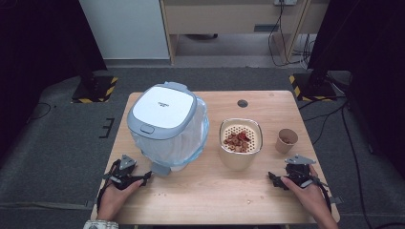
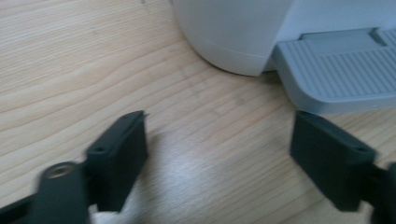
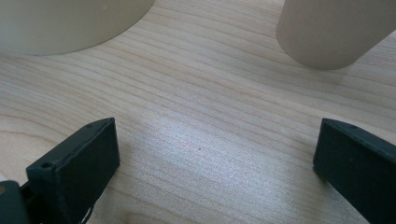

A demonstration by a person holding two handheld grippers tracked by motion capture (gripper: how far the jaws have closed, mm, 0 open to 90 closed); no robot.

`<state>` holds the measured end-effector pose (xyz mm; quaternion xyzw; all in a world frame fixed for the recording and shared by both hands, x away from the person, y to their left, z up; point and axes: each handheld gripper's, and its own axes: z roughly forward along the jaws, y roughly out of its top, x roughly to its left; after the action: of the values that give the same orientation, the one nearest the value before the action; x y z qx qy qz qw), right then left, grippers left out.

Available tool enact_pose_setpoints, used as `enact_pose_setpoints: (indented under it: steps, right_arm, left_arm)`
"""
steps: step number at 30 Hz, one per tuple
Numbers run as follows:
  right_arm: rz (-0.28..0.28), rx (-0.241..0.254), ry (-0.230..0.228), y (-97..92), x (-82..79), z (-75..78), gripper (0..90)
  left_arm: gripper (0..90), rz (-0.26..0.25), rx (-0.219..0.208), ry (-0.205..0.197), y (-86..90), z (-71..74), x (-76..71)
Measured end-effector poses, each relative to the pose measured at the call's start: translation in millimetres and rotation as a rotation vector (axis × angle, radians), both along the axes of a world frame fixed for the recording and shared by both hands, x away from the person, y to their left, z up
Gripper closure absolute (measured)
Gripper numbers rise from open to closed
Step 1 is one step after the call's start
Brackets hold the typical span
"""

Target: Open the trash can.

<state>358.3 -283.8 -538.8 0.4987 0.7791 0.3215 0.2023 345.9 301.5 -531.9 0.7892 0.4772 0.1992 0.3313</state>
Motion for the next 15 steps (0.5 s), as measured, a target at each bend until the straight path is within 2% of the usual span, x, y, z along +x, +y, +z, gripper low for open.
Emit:
enact_pose_setpoints:
  steps: [3,4,6,7,8,10,13,15]
  right_arm:
    - [-0.001,0.001,0.0,0.1,0.0,0.0,0.7]
    - [-0.001,0.001,0.0,0.1,0.0,0.0,0.7]
    - [0.0,0.001,-0.001,0.1,0.0,0.0,0.7]
    - [0.0,0.001,-0.001,0.1,0.0,0.0,0.7]
    - [0.0,0.0,-0.001,0.1,-0.1,0.0,0.7]
    - [0.001,0.0,-0.002,0.1,-0.1,-0.1,0.7]
    - [0.002,0.0,-0.002,0.0,-0.1,-0.1,0.7]
    - [0.002,0.0,-0.002,0.0,-0.1,-0.1,0.7]
  left_arm:
    - [32.3,0.017,-0.014,0.016,2.6,3.0,-0.6]
    - [32.3,0.017,-0.023,0.026,4.0,4.6,-1.2]
    - [43.6,0.02,-0.029,0.033,5.3,10.0,-3.1]
    - [46.4,0.02,-0.029,0.033,5.3,10.0,-3.1]
    - [46.4,0.019,-0.036,0.028,5.5,13.0,-4.0]
    - [57.6,0.011,-0.037,0.006,4.8,19.2,-6.4]
    - [62.9,-0.004,-0.033,-0.003,2.7,23.5,-8.4]
    - [69.8,-0.018,-0.027,-0.023,-1.8,28.1,-9.7]
